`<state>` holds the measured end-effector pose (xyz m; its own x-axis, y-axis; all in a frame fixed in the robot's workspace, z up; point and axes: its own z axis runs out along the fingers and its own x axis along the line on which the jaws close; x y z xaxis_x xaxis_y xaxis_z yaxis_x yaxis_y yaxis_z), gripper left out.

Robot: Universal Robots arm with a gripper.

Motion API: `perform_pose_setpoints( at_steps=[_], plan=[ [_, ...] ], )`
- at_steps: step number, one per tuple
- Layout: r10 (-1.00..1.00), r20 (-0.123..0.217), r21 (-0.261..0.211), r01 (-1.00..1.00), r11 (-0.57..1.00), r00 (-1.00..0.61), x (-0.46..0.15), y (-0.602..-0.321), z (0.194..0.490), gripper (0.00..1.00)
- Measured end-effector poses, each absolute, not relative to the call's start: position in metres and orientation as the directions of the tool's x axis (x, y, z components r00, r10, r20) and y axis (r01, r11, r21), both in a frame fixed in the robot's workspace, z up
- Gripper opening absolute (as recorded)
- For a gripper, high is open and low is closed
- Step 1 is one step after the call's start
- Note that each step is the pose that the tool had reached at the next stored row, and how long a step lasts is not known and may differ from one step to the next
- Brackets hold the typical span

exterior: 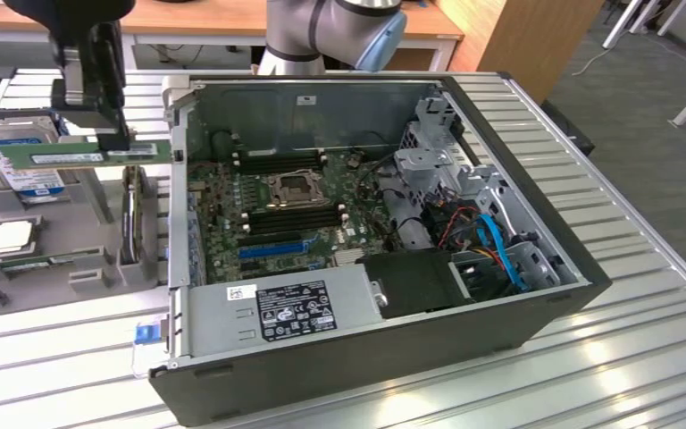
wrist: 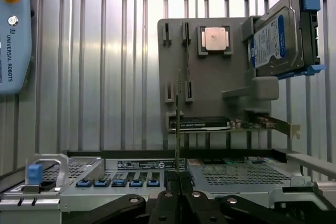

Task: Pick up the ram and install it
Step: 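Pick up the ram and move it above insertion slot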

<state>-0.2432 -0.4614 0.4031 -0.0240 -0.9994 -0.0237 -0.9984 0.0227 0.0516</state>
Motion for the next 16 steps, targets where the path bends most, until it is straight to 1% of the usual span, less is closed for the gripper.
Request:
perform_pose_setpoints(
  at_steps=[16],
  plan=[
    [-0.999, -0.024, 0.052, -0.998, 0.021, -0.022, -0.203, -0.461, 0.403, 0.12]
  ],
)
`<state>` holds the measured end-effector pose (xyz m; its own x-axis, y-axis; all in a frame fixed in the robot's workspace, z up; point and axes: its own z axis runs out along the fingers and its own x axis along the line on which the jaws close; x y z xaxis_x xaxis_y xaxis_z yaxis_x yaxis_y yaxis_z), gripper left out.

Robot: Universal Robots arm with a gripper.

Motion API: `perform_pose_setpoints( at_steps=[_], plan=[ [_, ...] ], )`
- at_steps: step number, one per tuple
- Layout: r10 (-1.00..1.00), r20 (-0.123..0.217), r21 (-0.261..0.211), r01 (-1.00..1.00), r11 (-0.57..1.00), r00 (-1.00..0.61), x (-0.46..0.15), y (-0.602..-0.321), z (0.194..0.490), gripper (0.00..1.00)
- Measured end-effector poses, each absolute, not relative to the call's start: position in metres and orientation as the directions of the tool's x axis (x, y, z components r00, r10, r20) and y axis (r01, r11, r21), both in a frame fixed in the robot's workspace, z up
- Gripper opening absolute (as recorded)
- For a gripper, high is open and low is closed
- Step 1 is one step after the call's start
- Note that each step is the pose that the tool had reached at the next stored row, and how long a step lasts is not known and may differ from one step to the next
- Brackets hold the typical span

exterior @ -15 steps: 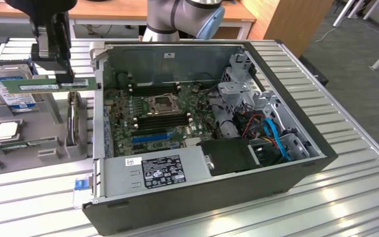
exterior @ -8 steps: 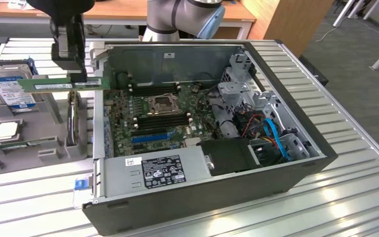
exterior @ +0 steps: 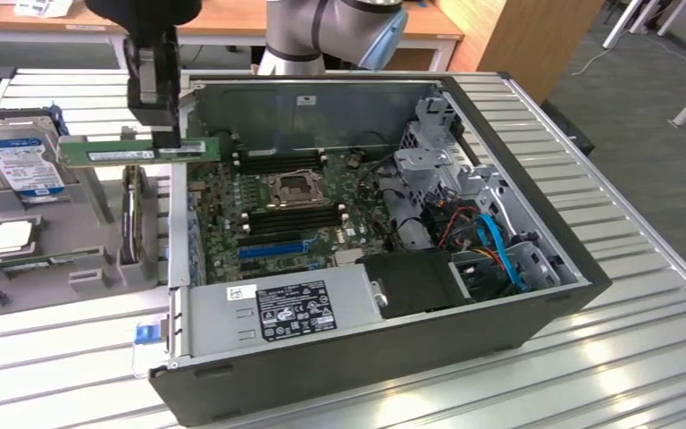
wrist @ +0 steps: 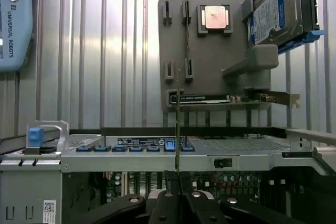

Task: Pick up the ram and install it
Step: 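Pick up the ram and move it above insertion slot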

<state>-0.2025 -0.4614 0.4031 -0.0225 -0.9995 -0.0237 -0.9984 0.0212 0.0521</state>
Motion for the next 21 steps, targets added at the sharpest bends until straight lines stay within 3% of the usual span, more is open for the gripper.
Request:
perform_pose_setpoints(
  at_steps=[21],
  plan=[
    [-1.0, -0.024, 0.053, -0.998, 0.017, -0.018, -0.148, -0.461, 0.403, 0.12]
  ],
)
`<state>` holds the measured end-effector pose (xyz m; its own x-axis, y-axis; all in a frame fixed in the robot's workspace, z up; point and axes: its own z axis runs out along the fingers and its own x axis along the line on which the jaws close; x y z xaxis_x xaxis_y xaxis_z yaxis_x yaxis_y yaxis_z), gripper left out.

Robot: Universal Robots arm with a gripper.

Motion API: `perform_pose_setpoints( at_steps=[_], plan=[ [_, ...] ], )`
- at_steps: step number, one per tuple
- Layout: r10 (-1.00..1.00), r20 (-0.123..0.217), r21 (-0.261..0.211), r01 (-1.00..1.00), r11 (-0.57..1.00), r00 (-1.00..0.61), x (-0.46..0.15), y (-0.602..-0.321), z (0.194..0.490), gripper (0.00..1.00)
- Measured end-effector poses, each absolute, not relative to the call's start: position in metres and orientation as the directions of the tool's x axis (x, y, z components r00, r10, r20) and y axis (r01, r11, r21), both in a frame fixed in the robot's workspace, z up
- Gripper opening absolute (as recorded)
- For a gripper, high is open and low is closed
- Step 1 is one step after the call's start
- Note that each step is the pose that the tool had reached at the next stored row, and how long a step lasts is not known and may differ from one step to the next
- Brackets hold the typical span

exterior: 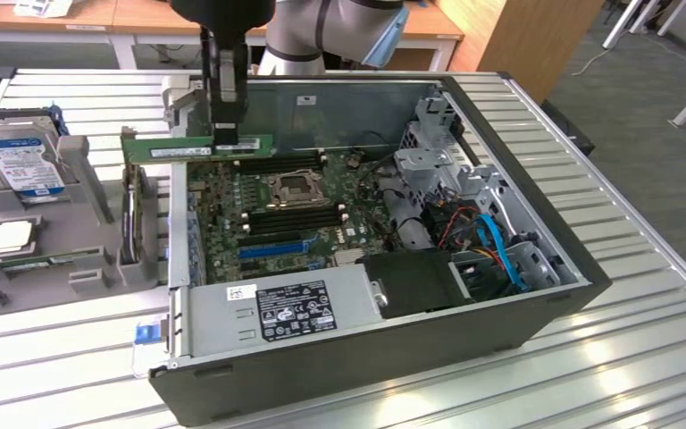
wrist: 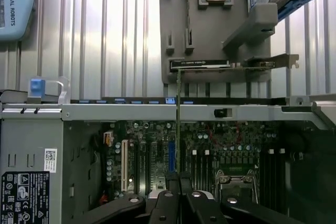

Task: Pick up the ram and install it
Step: 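Pick up the ram and move it above insertion slot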

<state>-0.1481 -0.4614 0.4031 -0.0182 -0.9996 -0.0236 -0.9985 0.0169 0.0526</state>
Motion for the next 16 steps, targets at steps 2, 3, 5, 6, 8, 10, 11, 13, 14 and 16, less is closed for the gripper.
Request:
perform_pose_setpoints(
  at_steps=[2, 3, 5, 6, 8, 10, 11, 13, 14, 16],
  plan=[
    [-1.0, -0.024, 0.053, -0.998, 0.017, -0.018, -0.143, -0.461, 0.403, 0.12],
    [-1.0, -0.024, 0.053, -0.998, 0.017, -0.018, -0.14, -0.461, 0.403, 0.12],
    [-1.0, -0.024, 0.053, -0.998, 0.016, -0.017, -0.135, -0.461, 0.403, 0.12],
    [-1.0, -0.024, 0.053, -0.998, 0.016, -0.017, -0.132, -0.461, 0.403, 0.12],
    [-1.0, -0.024, 0.053, -0.998, 0.015, -0.017, -0.127, -0.461, 0.403, 0.12],
    [-1.0, -0.024, 0.053, -0.998, 0.015, -0.016, -0.122, -0.461, 0.403, 0.12],
    [-1.0, -0.024, 0.053, -0.999, 0.015, -0.016, -0.119, -0.461, 0.403, 0.12],
    [-1.0, -0.024, 0.053, -0.999, 0.014, -0.016, -0.114, -0.461, 0.403, 0.12],
    [-1.0, -0.024, 0.053, -0.999, 0.014, -0.016, -0.112, -0.461, 0.403, 0.12],
    [-1.0, -0.024, 0.053, -0.999, 0.014, -0.015, -0.107, -0.461, 0.403, 0.12]
  ],
)
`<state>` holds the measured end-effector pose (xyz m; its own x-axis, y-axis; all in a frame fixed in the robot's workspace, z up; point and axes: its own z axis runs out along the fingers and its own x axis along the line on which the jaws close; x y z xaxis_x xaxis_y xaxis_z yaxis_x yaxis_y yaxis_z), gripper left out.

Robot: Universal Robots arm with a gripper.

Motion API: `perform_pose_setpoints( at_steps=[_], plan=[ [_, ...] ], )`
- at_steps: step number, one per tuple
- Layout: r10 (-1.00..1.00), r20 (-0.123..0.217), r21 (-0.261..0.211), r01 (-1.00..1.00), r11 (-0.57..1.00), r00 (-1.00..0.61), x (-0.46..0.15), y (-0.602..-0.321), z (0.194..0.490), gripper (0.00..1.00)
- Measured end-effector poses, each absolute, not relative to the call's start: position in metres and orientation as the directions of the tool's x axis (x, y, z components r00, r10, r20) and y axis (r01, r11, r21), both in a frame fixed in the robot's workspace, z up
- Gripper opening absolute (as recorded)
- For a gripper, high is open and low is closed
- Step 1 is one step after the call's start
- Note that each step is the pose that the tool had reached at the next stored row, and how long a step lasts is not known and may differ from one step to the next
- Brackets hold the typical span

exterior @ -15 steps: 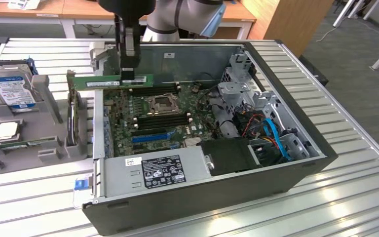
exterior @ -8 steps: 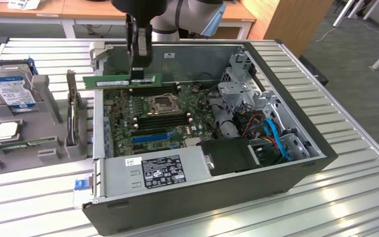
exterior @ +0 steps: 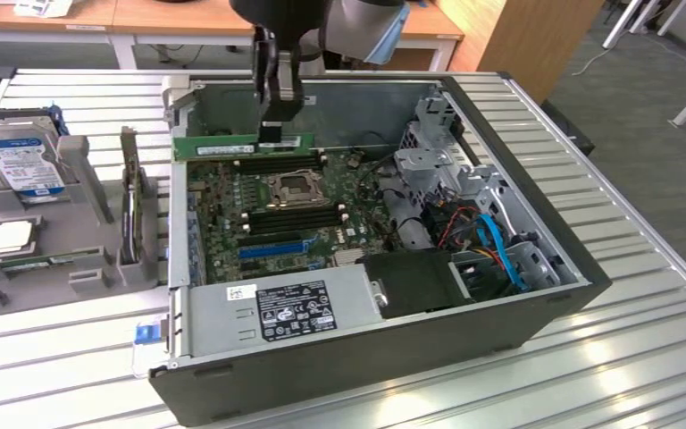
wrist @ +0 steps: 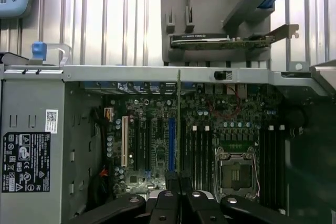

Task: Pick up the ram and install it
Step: 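Pick up the ram and move it above insertion slot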

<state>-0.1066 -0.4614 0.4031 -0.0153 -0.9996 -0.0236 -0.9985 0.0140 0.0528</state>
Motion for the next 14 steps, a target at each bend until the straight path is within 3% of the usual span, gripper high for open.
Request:
perform_pose_setpoints(
  at_steps=[14],
  plan=[
    [-1.0, -0.024, 0.053, -0.999, 0.011, -0.012, -0.072, -0.461, 0.403, 0.12]
  ],
)
